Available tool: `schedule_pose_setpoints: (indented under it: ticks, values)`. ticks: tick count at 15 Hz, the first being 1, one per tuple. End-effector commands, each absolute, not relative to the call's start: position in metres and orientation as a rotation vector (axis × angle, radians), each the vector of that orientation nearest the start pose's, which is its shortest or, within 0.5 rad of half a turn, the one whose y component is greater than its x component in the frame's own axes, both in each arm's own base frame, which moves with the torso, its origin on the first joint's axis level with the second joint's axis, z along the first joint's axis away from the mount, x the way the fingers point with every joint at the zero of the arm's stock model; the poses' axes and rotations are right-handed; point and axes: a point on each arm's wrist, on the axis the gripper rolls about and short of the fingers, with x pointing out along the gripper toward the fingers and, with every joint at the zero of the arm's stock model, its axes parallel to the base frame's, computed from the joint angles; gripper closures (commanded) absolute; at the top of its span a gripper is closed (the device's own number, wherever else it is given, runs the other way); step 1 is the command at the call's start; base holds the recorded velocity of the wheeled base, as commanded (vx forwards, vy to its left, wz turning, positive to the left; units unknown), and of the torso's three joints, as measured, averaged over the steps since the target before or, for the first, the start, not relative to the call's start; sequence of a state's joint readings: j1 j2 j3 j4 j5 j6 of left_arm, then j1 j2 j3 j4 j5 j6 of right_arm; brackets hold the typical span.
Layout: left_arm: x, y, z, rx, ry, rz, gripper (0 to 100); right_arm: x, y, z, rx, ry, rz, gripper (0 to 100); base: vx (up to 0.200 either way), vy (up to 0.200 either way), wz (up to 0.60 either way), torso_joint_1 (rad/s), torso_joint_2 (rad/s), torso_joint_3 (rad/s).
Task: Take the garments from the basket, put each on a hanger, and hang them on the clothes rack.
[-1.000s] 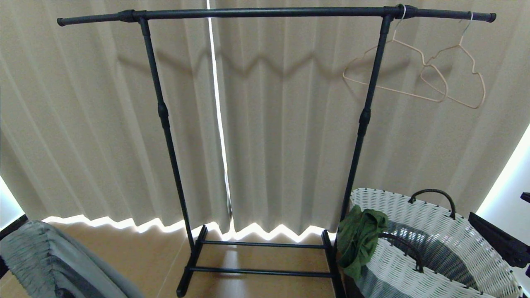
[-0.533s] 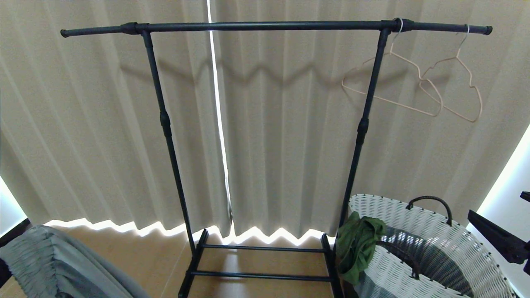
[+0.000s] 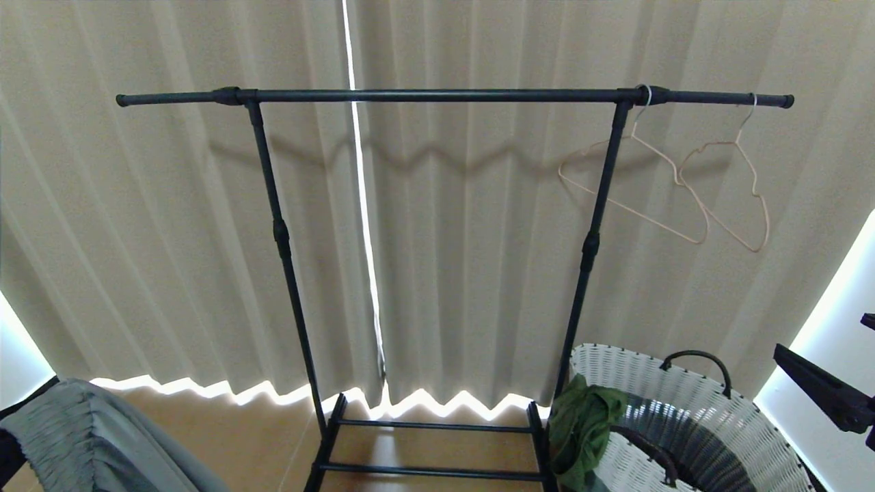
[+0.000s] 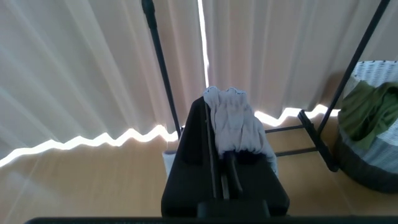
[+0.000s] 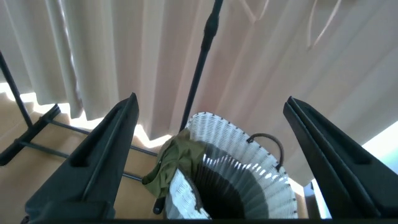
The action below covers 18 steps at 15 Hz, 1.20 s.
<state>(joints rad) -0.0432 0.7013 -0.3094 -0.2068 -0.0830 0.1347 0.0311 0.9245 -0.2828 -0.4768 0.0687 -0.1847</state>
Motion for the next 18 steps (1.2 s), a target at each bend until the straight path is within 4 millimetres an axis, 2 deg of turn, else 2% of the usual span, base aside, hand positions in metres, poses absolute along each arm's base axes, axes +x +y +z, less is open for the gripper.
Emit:
schedule_pose_setpoints:
  ticks: [1, 9, 15, 18]
  values:
    - [0.0621, -0.0045, 0.1764, 0.131, 0.183, -0.138, 100, 0.1059, 0.004, 0.1787, -0.181, 0.157, 0.107, 0, 0.0, 0.0, 0.0, 0.203, -0.48, -0.276]
    - [0.0607, -0.0046, 0.1732, 0.132, 0.189, -0.14, 100, 0.105, 0.0029, 0.1772, -0.178, 0.16, 0.099, 0, 0.0, 0.0, 0.0, 0.212, -0.48, -0.268]
    - [0.0592, -0.0045, 0.1704, 0.147, 0.192, -0.144, 100, 0.1049, 0.0029, 0.1768, -0.178, 0.162, 0.1, 0, 0.0, 0.0, 0.0, 0.03, -0.07, -0.036]
    - [0.0591, -0.0045, 0.1695, 0.147, 0.195, -0.144, 100, 0.1049, 0.0029, 0.1768, -0.178, 0.162, 0.1, 0, 0.0, -0.2, 0.0, 0.001, 0.0, 0.004]
